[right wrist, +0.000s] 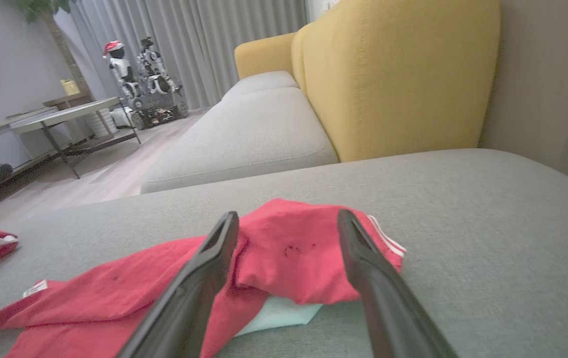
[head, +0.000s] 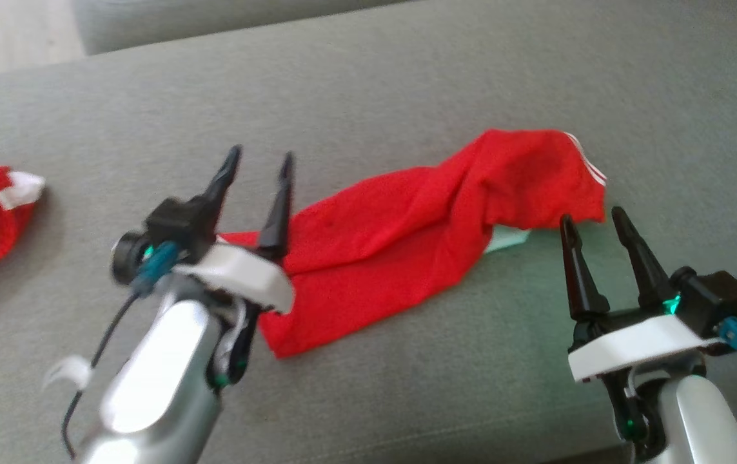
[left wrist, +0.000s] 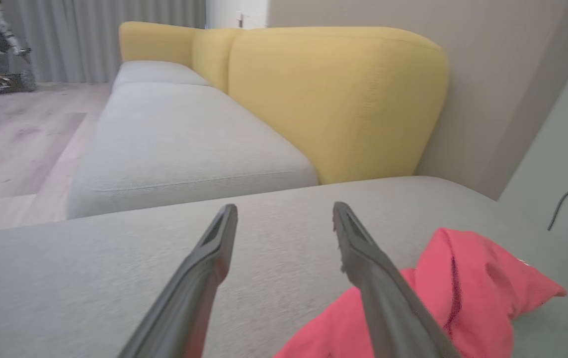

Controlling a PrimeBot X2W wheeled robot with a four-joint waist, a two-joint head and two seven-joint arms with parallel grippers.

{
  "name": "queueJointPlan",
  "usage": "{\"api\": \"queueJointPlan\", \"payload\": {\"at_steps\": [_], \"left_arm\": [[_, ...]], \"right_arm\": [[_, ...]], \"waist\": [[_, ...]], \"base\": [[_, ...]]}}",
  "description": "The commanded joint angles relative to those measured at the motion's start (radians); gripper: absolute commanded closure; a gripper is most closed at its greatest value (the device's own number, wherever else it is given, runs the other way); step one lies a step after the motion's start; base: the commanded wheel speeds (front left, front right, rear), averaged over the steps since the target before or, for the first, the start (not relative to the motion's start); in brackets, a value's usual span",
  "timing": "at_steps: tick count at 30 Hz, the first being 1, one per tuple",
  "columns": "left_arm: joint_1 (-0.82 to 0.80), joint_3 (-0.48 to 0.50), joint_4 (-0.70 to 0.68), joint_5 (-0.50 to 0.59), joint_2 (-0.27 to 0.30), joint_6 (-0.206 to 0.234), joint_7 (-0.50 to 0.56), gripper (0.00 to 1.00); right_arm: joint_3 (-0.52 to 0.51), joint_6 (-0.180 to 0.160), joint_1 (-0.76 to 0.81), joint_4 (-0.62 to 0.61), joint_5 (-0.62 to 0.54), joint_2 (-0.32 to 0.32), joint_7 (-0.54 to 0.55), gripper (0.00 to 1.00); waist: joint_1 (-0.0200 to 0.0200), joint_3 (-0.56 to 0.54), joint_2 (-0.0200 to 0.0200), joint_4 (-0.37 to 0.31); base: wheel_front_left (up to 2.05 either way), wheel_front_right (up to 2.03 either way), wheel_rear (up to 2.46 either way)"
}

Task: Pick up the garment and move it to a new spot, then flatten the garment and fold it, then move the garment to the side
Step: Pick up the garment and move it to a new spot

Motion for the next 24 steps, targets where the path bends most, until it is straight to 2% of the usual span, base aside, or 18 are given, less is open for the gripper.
{"api": "queueJointPlan", "payload": {"at_steps": [1,6,11,18,24], "left_arm": [[0.003,0.057,-0.046,-0.016,0.031,0.015,-0.012,0.00],[0.097,0.137,-0.091,-0.033,0.091,0.055,-0.018,0.00],[0.215,0.198,-0.145,-0.048,0.149,0.077,-0.020,0.00],[0.321,0.216,-0.191,-0.072,0.184,0.068,-0.020,0.00],[0.383,0.209,-0.219,-0.070,0.200,0.087,-0.005,0.00]], "right_arm": [[0.014,-0.001,-0.004,-0.042,-0.009,-0.004,0.009,0.00],[0.001,-0.001,0.016,-0.047,-0.018,-0.004,0.032,0.00],[-0.009,-0.001,0.042,-0.048,-0.026,-0.004,0.048,0.00],[-0.012,-0.001,0.073,-0.051,-0.029,-0.004,0.063,0.00],[-0.011,-0.001,0.104,-0.056,-0.028,-0.004,0.072,0.00]], "waist": [[0.0000,-0.048,0.0000,0.057],[0.0000,-0.082,0.0000,0.095],[0.0000,-0.117,0.0000,0.117],[0.0000,-0.154,0.0000,0.124],[0.0000,-0.182,0.0000,0.120]], "base": [[0.00,0.00,0.00],[0.00,0.00,0.00],[0.00,0.00,0.00],[0.00,0.00,0.00],[0.00,0.00,0.00]]}}
